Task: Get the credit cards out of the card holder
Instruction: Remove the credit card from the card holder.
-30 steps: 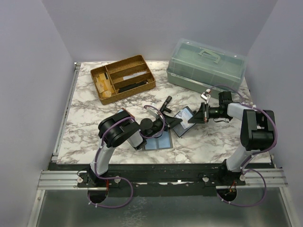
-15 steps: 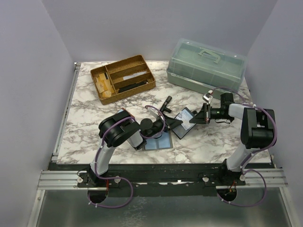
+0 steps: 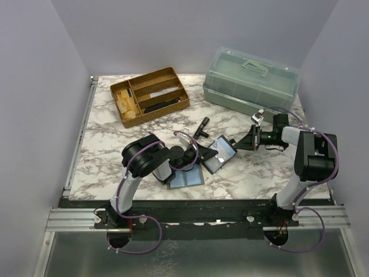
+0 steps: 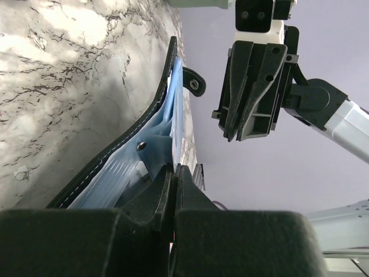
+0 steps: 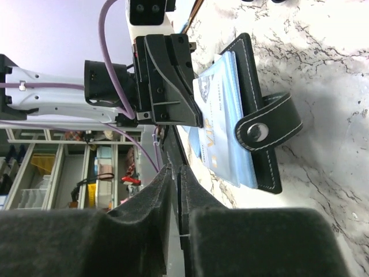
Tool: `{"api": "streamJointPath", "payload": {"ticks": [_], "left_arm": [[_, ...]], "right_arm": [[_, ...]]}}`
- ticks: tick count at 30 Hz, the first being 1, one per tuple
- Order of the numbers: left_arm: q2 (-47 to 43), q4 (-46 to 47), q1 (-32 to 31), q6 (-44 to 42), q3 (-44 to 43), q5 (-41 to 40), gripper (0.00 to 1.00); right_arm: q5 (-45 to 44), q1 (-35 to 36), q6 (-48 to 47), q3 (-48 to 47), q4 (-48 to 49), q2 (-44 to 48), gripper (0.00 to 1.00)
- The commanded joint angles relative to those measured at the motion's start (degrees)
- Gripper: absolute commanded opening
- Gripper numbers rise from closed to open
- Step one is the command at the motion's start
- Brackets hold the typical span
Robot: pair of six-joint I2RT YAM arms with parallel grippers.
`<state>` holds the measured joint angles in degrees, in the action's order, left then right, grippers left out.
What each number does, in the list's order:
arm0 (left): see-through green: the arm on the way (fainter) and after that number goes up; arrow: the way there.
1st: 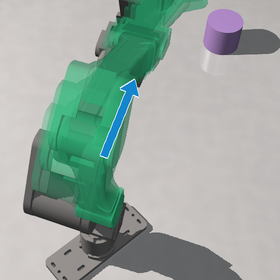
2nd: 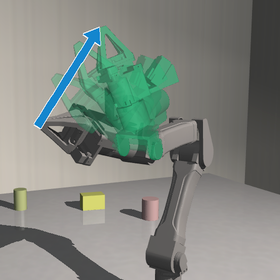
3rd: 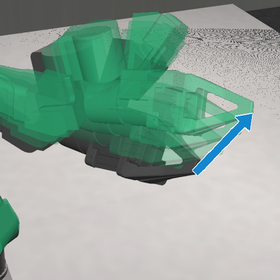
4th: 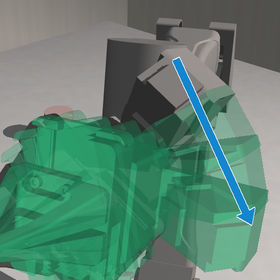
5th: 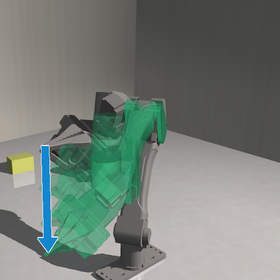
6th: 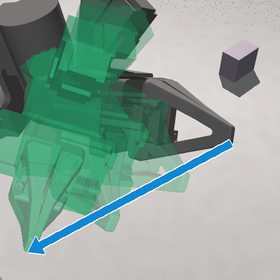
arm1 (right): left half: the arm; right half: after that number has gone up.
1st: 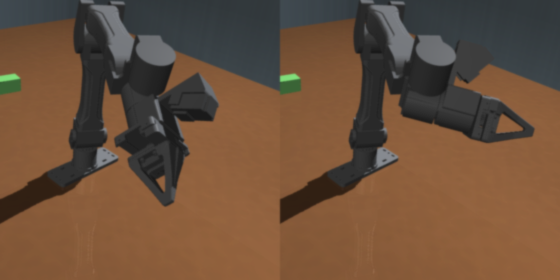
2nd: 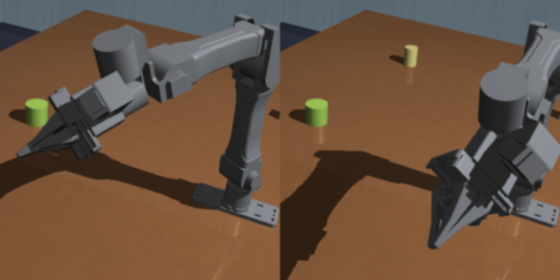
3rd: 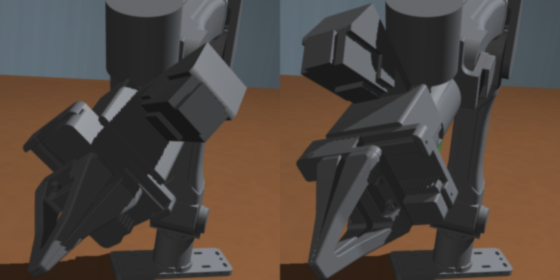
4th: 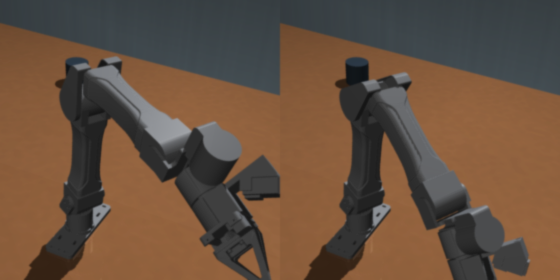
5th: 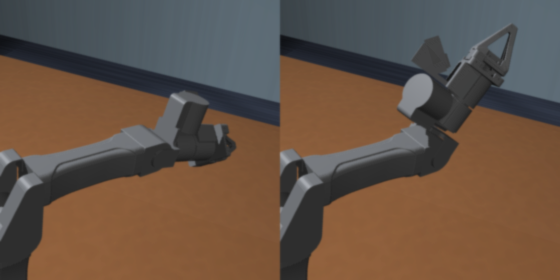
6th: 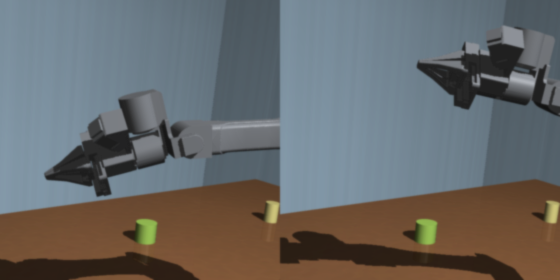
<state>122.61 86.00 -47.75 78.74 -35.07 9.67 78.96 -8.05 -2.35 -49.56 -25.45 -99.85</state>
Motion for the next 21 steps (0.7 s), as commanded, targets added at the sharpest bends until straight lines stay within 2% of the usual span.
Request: {"api": "streamJointPath", "payload": {"ticks": [1,6,14,21], "left_arm": [[1.19,8.79,-0.02,-1.08,-1.58,3.37,0.00],[1.38,8.80,0.02,-3.09,-3.30,6.42,0.00],[1.32,8.88,-0.02,-6.22,-5.38,11.70,0.00],[1.37,8.91,-0.03,-6.14,-7.16,14.58,0.00]], "right_arm": [[0.90,-0.25,-1.47,-1.11,-1.00,-1.08,0.17],[-1.33,-0.12,-5.09,-2.51,-4.72,-2.62,0.24],[-4.44,-0.14,-4.17,-2.49,-3.70,-0.86,0.37],[-5.24,-0.14,-4.14,-2.58,-3.63,-0.22,0.39]]}}
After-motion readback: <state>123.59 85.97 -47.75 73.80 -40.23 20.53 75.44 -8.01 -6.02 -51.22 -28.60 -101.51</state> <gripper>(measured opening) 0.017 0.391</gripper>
